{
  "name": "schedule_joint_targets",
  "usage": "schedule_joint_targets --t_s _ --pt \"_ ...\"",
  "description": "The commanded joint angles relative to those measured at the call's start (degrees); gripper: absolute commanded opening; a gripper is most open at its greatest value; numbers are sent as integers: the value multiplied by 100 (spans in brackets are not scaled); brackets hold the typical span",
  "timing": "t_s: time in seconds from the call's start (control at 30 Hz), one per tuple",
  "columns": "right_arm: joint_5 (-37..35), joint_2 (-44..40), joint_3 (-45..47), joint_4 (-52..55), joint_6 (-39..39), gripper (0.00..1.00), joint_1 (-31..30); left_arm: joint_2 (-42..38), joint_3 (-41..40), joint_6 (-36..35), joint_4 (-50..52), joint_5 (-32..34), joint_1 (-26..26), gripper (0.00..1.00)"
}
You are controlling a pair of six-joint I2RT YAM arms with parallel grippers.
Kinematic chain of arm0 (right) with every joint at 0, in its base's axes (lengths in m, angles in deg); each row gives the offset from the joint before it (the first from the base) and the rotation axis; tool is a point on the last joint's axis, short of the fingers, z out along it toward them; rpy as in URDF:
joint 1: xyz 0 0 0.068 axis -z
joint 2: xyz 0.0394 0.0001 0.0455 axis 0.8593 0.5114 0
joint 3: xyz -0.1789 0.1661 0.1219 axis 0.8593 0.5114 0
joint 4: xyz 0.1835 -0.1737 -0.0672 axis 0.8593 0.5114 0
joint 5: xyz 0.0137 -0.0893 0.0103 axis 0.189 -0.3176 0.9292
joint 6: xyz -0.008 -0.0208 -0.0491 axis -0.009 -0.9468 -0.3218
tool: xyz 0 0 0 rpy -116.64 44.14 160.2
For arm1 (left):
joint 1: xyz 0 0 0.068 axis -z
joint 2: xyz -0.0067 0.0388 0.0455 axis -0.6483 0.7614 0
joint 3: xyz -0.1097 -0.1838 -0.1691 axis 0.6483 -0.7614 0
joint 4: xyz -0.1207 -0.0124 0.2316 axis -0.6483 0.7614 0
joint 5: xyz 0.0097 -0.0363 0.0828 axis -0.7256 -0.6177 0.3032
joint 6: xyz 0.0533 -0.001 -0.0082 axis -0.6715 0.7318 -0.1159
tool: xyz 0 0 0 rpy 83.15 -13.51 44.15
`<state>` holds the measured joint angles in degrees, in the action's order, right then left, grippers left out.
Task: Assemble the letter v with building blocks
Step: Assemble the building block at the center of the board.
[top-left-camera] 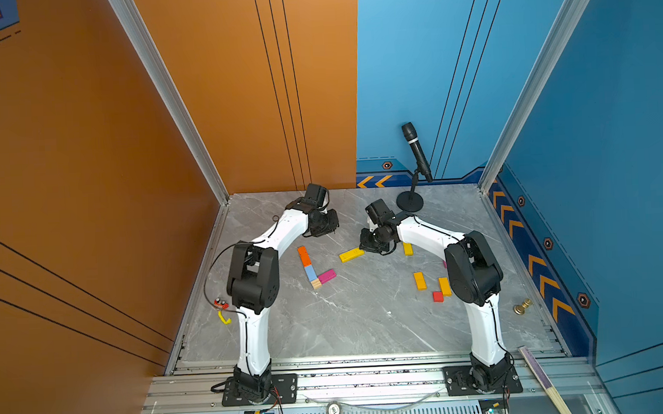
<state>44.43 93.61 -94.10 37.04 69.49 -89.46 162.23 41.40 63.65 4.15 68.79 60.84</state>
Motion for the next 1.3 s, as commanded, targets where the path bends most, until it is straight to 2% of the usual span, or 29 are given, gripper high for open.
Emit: schedule_joint_targets --t_s 0.0,0.1,0.37,0.83,1.07,1.1,1.2,1.27 --pt "64 -60 180 -232 240 10 -1 481 459 -157 483 -408 121 5" --pt "124 -36 292 -287 299 0 -2 795 688 -129 507 -457 212 5" --pt "223 147 340 -386 331 0 -37 1116 686 -97 508 -473 383 4" --pt "339 542 -26 -350 323 0 -28 877 69 -141 506 -336 398 2" --pt "300 332 91 -236 273 0 -28 819 77 -160 508 -240 366 2" --pt "266 251 136 -236 262 1 -19 814 104 -168 508 -232 349 2" --pt "76 -47 211 -212 174 12 32 820 266 -152 506 -226 292 3" --pt "-8 -163 186 -210 114 23 78 821 382 -155 512 -234 271 3"
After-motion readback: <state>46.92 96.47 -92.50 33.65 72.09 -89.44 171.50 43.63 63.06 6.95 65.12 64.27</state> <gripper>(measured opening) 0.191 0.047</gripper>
